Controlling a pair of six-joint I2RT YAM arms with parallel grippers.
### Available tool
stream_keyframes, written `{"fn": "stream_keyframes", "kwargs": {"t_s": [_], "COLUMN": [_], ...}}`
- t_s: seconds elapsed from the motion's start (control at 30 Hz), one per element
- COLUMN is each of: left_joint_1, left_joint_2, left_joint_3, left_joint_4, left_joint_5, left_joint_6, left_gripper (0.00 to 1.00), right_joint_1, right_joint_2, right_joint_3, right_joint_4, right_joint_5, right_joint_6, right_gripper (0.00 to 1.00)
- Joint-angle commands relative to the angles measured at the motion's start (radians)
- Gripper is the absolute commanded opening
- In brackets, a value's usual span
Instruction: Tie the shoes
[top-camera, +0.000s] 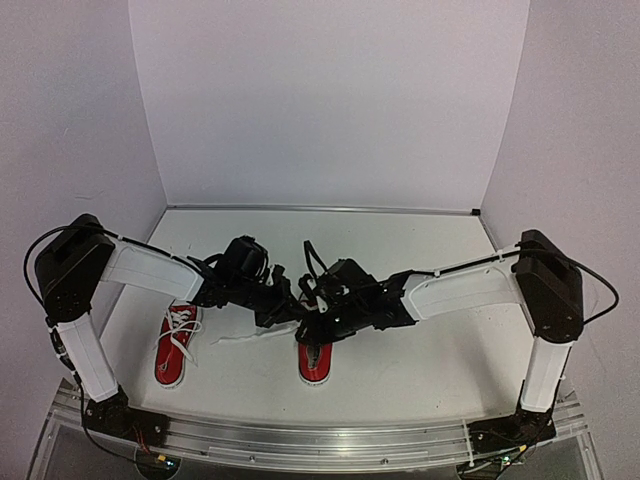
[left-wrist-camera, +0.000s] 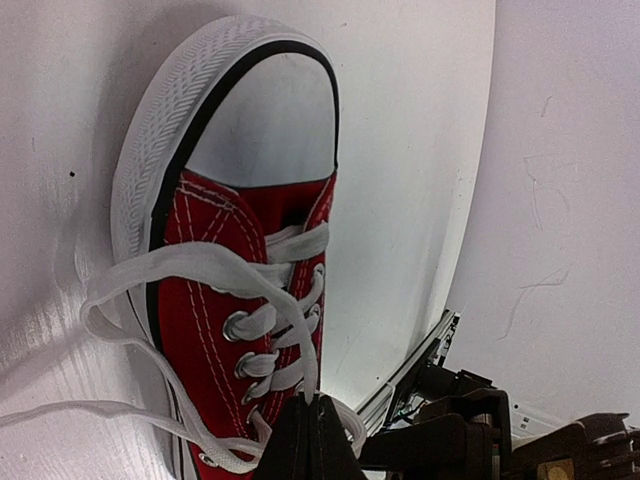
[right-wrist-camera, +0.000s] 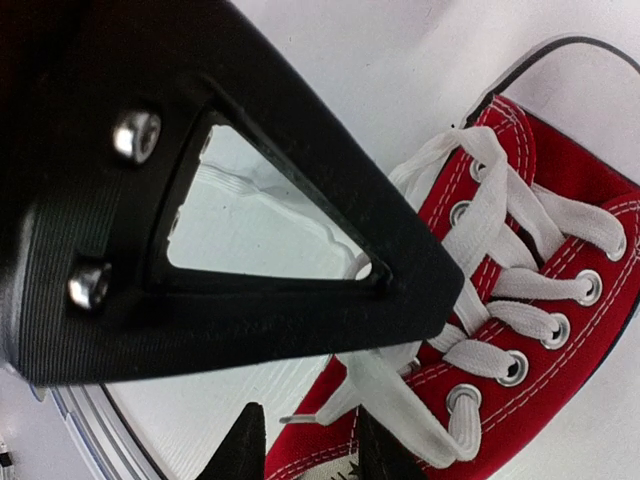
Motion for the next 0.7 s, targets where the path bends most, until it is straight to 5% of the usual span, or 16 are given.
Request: {"fn": "stream_keyframes", "kwargs": {"t_s": [0.0,0.2,0.47,0.6,0.67], "left_joint_1": [-0.002,-0.002,-0.002,-0.001,0.005], "left_joint_2": [-0.040,-0.048,-0.070,-0.080,-0.090], "left_joint_3": [-0.015,-0.024,-0.038,-0.030,-0.016], "left_joint_4": [0.043,0.049,0.035,-0.009,-0.058], "left_joint_5": [0.016,0.017,0.005,-0.004,-0.012], "left_joint_6": [-0.002,-0.003,0.009,0.048,0.088], "left_gripper": [0.00,0.00,0.00,0.01,0.10], "right_joint_1": [-0.002,-0.002,-0.002,-0.003,-0.002], "right_joint_2": [0.030,0.040,-0.015,-0.053,-0.082], "right_joint_3": [0.053,0.064,0.021,-0.004,-0.017], "right_joint_4": [0.019,0.019,0.016,0.016,0.016], "right_joint_5": [0.039,0.061,0.113,0.118,0.110], "right_joint_6": [0.015,0.025,0.045,0.049,0.050], "right_gripper": [0.30,0.27,0.00,0.00,0.00]}}
